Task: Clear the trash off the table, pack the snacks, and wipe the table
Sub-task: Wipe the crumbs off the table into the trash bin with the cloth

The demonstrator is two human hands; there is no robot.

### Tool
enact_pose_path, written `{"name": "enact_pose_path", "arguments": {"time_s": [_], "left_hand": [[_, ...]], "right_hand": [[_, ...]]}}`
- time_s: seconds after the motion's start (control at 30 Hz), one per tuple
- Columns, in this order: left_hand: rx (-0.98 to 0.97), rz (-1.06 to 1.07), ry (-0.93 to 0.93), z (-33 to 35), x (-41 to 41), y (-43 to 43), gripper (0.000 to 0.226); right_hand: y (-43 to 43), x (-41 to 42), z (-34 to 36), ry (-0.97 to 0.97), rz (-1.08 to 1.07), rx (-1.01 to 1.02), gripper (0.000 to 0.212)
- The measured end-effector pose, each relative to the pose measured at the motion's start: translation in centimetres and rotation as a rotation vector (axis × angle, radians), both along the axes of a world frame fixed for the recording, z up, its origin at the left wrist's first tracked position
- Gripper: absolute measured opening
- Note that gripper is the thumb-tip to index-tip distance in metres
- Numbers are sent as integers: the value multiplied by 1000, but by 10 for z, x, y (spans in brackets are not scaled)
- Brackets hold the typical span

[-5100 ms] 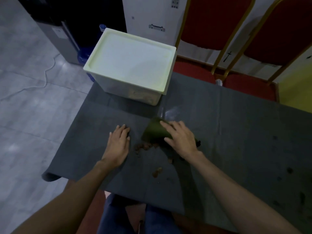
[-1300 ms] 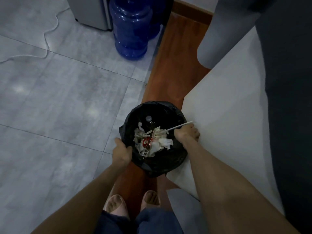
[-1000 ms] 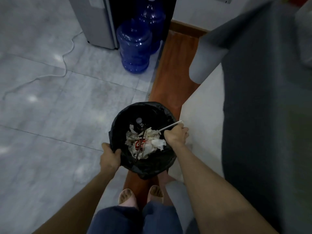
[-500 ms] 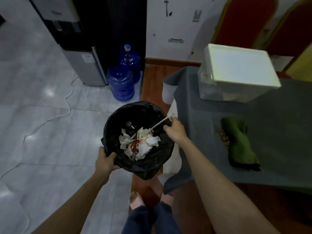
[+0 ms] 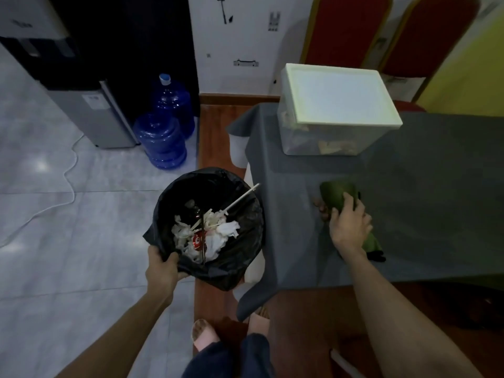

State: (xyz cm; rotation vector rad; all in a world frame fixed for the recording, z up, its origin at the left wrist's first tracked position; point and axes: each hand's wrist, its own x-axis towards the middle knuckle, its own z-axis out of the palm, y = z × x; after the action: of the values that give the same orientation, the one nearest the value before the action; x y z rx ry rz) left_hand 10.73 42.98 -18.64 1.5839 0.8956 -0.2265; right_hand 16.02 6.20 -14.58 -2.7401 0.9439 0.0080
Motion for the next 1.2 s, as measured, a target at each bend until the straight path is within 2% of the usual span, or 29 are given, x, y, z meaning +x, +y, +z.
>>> {"name": "enact_pose_path", "arguments": {"time_s": [0.13,0.2,0.3,0.4,0.5,0.67,0.93,1.03,1.1,1.2], "left_hand": [[-33,-17,-37,-6,3,-7,23],[-35,-28,-39,-7,3,-8,23],[-28,-48,-37,-8,3,-7,22],[-32,-66,-50,-5,6,-8,22],[-36,-69,-54,-4,9,-8,20],[-42,-68,-51,-6,10,-9,20],[-59,-36,-58,0,10,-9,18],[-73,-35,-53,4,10,-6,17],[-70,-33,-33,6,11,-3,20],[-62,-31,-25,8,11,-2,20]], "right_hand": [[-13,3,-2,-42,-24,32,41],[-25,3,1,-127,-13,10,38],[-45,-3,5,-263,-119,-63,37],[-63,-14,-2,-181,-220,-62,42],[-56,-13,-12,-119,-219,-10,44],[17,3,-11,-194,-54,39,40],[166,18,-5,-156,431,211,39],[180,26,-3,-208,453,190,35],[183,30,-3,-162,552,175,33],[185,33,0,-227,503,207,30]]}}
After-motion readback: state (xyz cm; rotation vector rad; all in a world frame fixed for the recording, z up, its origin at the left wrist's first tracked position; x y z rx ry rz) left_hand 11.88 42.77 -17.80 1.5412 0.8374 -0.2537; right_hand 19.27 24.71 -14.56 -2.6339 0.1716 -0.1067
